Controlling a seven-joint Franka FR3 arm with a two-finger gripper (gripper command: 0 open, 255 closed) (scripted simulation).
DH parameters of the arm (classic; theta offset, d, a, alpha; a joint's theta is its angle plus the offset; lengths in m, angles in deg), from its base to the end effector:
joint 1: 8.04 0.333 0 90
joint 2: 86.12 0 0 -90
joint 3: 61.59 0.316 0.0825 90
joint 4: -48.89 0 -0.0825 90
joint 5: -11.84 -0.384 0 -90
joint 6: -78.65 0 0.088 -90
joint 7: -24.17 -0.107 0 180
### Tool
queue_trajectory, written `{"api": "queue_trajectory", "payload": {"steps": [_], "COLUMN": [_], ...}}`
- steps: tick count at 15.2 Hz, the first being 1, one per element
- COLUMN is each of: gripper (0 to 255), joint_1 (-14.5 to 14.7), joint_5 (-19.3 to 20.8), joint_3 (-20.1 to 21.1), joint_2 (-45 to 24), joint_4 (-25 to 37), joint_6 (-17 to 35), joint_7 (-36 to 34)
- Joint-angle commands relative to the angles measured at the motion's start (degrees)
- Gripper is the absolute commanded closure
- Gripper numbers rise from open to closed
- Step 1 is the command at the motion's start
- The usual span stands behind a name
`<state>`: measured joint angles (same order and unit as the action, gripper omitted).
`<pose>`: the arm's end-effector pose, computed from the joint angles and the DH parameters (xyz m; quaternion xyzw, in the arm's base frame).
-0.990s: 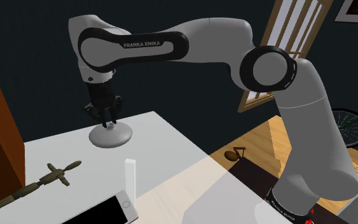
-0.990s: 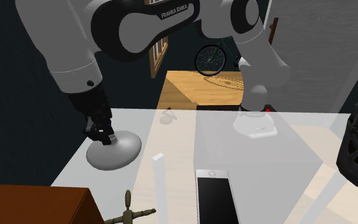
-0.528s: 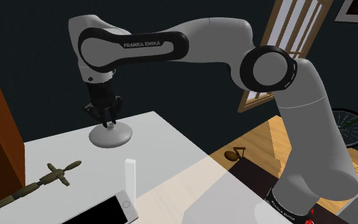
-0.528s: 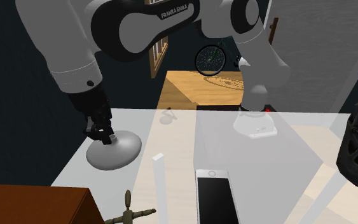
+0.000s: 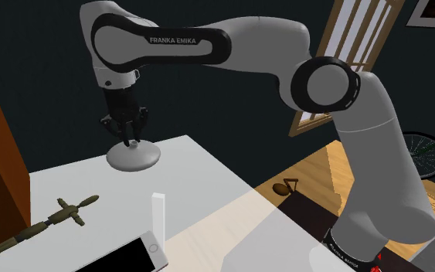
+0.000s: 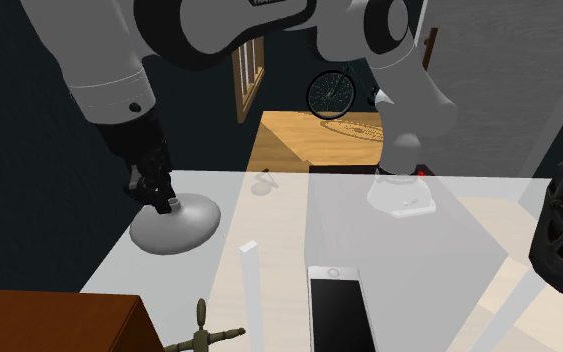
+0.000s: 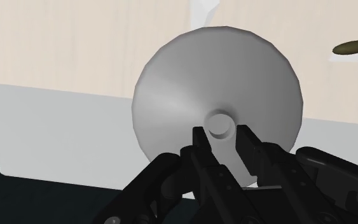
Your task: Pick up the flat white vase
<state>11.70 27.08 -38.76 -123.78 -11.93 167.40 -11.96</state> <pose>0.5991 0.3945 0.4585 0.9974 0.0312 -0.0426 0.0491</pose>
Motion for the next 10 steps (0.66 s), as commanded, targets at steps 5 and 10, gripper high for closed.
{"api": "queue_trajectory", "payload": {"steps": [5,10], "gripper": [255,255], "joint_1": [1.4,2.49], "joint_5": [0.31,0.67], "joint_3": [-0.17,-0.4], "joint_2": [-1.35,-2.75], "joint_4": [7.13,12.13], "joint_6": [-5.6,-9.07], "joint_7": [0.57,0.98]}}
